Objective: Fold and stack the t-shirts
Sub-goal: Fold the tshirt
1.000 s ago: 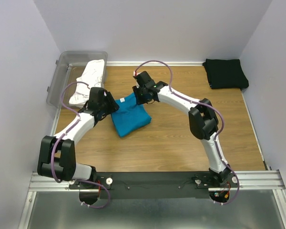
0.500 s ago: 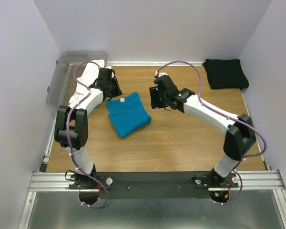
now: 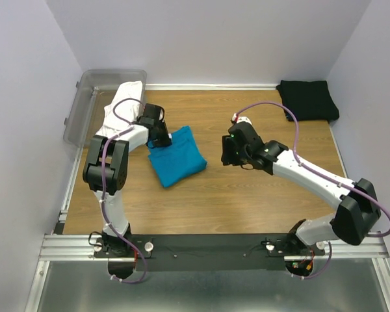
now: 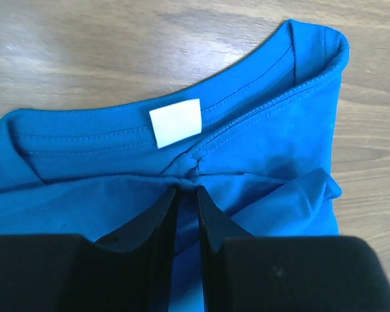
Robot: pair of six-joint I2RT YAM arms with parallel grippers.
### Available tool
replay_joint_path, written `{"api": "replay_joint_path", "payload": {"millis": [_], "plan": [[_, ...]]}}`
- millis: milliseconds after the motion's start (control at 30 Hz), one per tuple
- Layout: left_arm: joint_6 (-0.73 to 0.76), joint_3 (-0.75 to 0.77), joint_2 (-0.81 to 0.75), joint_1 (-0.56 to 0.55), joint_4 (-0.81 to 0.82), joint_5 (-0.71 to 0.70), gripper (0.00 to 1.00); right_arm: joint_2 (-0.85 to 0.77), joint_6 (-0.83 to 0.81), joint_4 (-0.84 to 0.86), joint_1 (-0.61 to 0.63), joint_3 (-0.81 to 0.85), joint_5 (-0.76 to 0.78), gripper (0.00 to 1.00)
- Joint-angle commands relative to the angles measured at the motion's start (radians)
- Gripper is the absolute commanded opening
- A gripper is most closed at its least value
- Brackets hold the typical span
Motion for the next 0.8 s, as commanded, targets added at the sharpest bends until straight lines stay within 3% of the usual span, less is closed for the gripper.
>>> {"api": "replay_joint_path", "payload": {"millis": [0, 133, 300, 400, 467, 533, 633, 667, 700, 767], "plan": [[-0.056, -0.087, 0.013, -0.023, -0.006, 0.054, 0.25, -0.06, 0.028, 0.006, -0.007, -0.04, 0.043, 0.61], [-0.171, -0.175, -0.035, -0.064, 0.038, 0.093, 0.23, -0.087, 0.02, 0.004, -0.007, -0.057, 0.052, 0.61], [-0.508, -0.377, -0.196, -0.217, 0.21, 0.168, 0.22, -0.144, -0.04, 0.002, -0.01, -0.049, 0.099, 0.61], [-0.751, -0.495, -0.265, -0.312, 0.399, 0.186, 0.23, -0.153, -0.067, -0.008, -0.016, -0.048, 0.11, 0.63], [-0.838, -0.549, -0.308, -0.353, 0.474, 0.177, 0.23, -0.147, -0.058, -0.019, -0.022, -0.051, 0.09, 0.64], [-0.855, -0.565, -0.319, -0.374, 0.492, 0.165, 0.24, -0.13, -0.047, -0.031, -0.022, -0.06, -0.001, 0.63], [-0.779, -0.508, -0.302, -0.373, 0.41, 0.125, 0.26, -0.106, -0.038, -0.025, -0.024, -0.086, -0.313, 0.57], [-0.763, -0.494, -0.303, -0.371, 0.397, 0.114, 0.26, -0.101, -0.041, -0.015, -0.022, -0.098, -0.315, 0.55], [-0.739, -0.474, -0.303, -0.373, 0.376, 0.105, 0.27, -0.1, -0.041, 0.001, -0.02, -0.123, -0.444, 0.54], [-0.71, -0.436, -0.3, -0.371, 0.357, 0.085, 0.28, -0.109, -0.053, 0.015, -0.011, -0.149, -0.559, 0.54]]}}
